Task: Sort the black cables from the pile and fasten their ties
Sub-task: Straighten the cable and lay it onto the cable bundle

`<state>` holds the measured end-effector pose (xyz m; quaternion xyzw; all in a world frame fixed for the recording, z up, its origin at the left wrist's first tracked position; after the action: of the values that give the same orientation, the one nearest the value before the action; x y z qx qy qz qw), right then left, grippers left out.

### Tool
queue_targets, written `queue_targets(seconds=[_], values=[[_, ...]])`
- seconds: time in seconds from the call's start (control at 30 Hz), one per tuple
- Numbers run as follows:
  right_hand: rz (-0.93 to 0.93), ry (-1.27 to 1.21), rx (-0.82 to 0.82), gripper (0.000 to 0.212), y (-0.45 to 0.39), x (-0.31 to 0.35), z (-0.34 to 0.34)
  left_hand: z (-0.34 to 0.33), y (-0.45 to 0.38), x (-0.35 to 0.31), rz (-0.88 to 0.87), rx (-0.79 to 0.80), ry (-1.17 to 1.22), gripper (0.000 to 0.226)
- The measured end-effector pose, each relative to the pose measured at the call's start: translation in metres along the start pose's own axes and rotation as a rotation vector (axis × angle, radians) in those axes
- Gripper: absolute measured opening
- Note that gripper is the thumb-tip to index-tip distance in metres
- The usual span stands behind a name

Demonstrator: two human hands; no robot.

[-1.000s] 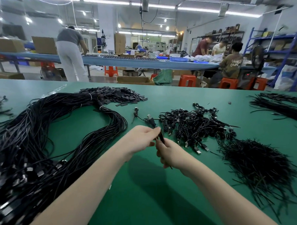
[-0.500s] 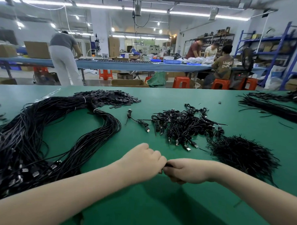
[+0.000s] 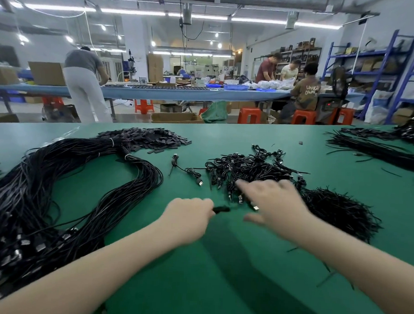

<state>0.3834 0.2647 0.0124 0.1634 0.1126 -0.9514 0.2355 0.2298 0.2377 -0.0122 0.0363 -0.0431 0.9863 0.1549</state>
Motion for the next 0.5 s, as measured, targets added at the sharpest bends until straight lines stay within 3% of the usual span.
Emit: queue_targets(seconds=[0.1, 0.17, 0.3, 0.5], values=[[-0.413, 0.022, 0.112, 0.034, 0.003, -0.09, -0.006, 0.022, -0.006, 0.044, 0.111, -0.085, 0.353, 0.024], [-0.594, 0.049, 0.257, 0.036, 0.013, -0.129, -0.029, 0.034, -0.005, 0.064, 0.134, -0.155, 0.67, 0.027], [-0.652, -0.024, 0.369, 0.043, 0.02, -0.146, -0.069, 0.041, 0.006, 0.08, 0.106, -0.226, 1.337, 0.029], [-0.625, -0.004, 0.387, 0.028, 0.017, -0.152, -0.075, 0.05, 0.011, 0.074, -0.008, -0.143, 1.437, 0.029]])
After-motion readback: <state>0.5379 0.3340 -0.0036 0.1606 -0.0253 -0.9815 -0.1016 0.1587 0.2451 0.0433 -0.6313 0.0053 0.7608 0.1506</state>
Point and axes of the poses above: each hand's wrist, its own y-axis away from the middle knuckle, its own z-axis out of the back of the hand, x = y × z, the point moved 7 cm from there along -y, towards the middle knuckle, and after that the axes turned 10 degrees about x, right-handed, at the moved point
